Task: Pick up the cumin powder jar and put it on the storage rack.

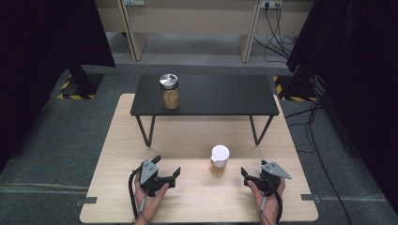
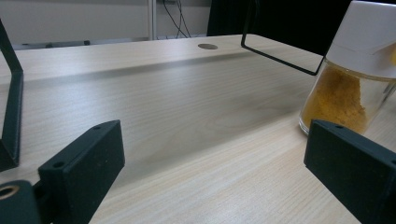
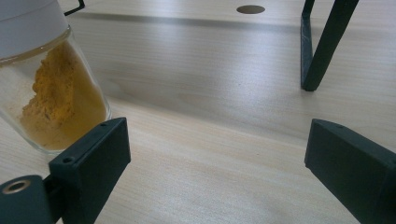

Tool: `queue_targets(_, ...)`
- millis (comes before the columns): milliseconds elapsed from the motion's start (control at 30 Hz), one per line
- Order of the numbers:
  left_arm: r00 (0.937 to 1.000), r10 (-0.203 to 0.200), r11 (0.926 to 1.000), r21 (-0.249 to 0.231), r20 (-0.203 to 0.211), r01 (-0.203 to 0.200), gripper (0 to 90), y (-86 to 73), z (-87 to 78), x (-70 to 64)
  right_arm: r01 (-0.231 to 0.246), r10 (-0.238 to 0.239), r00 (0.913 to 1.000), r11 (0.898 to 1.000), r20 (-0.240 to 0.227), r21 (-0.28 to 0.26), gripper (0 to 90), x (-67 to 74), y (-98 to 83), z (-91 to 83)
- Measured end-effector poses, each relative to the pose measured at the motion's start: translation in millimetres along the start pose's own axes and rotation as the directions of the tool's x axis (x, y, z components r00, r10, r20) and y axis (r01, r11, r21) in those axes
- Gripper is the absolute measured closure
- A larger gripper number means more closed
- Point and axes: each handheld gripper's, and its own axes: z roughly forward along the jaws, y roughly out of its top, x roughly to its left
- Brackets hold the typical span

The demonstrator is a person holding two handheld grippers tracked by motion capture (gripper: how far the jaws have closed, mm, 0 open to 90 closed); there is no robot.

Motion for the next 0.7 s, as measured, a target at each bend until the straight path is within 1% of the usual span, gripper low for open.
queue_targets(67, 1.0000, -0.005, 0.9999, 0.009, 0.002, 0.005, 4.5, -0.7, 1.3, -0.1, 0.000, 0.000, 1.0000, 1.000, -0.002, 0.001, 7.0, -0.2, 0.1, 0.1)
queue_targets(333, 0.9999, -0.011, 0.9999, 0.005, 0.006, 0.011, 4.7, -1.5, 0.6, 0.5, 0.000, 0.000, 1.0000, 1.000, -0.002, 0.000, 7.0, -0.4, 0.0, 0.0)
queue_targets(533, 0.9995, -0.032, 0.9995, -0.001, 0.008, 0.032, 4.7, -2.6, -0.1, 2.7, -0.003, 0.003, 1.0000, 1.000, -0.004, 0.000, 7.0, -1.0, -0.1, 0.0)
queue_targets(700, 0.9995, -0.030, 0.9995, 0.002, 0.010, 0.030, 4.8, -2.1, 0.4, 2.6, -0.005, 0.005, 1.0000, 1.000, -0.006, -0.001, 7.0, -1.4, -0.2, -0.1)
